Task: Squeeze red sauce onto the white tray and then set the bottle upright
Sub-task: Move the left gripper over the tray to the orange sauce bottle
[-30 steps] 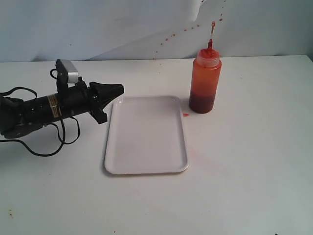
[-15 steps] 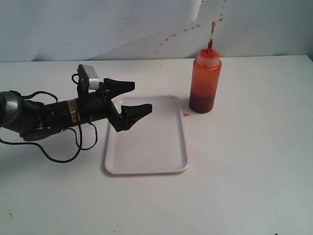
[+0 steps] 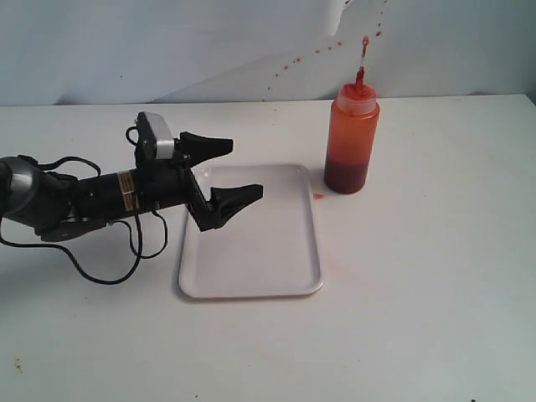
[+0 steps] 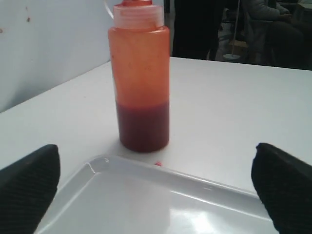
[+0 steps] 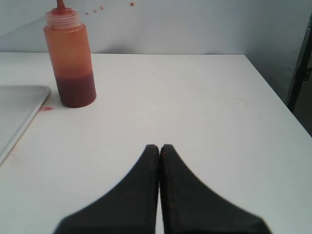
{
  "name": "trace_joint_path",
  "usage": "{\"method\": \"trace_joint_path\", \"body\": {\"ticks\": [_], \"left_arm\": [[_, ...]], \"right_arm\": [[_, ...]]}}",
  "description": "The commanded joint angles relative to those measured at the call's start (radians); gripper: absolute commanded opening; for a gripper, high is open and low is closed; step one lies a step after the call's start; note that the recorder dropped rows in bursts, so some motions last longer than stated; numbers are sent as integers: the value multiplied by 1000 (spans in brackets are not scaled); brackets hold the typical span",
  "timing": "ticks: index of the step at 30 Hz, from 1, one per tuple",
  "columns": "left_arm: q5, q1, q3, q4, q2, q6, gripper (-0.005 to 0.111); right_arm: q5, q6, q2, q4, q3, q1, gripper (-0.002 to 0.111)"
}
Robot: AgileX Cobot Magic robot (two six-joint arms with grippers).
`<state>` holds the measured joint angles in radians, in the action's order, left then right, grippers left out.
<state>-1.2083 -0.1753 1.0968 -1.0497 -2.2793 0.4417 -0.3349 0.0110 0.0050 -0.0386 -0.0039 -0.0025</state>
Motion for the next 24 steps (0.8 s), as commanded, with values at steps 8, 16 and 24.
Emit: {"method": "trace_joint_path", "body": {"ticks": [8, 16, 24], "left_arm": [[249, -143, 214, 115, -33, -76, 104], [292, -175, 374, 166, -117, 113, 104], [301, -211, 522, 119, -253, 314, 104]], "right_arm": [[1, -2, -5, 3, 4, -8, 0], [1, -2, -5, 3, 4, -8, 0], [1, -2, -5, 3, 4, -8, 0]]}}
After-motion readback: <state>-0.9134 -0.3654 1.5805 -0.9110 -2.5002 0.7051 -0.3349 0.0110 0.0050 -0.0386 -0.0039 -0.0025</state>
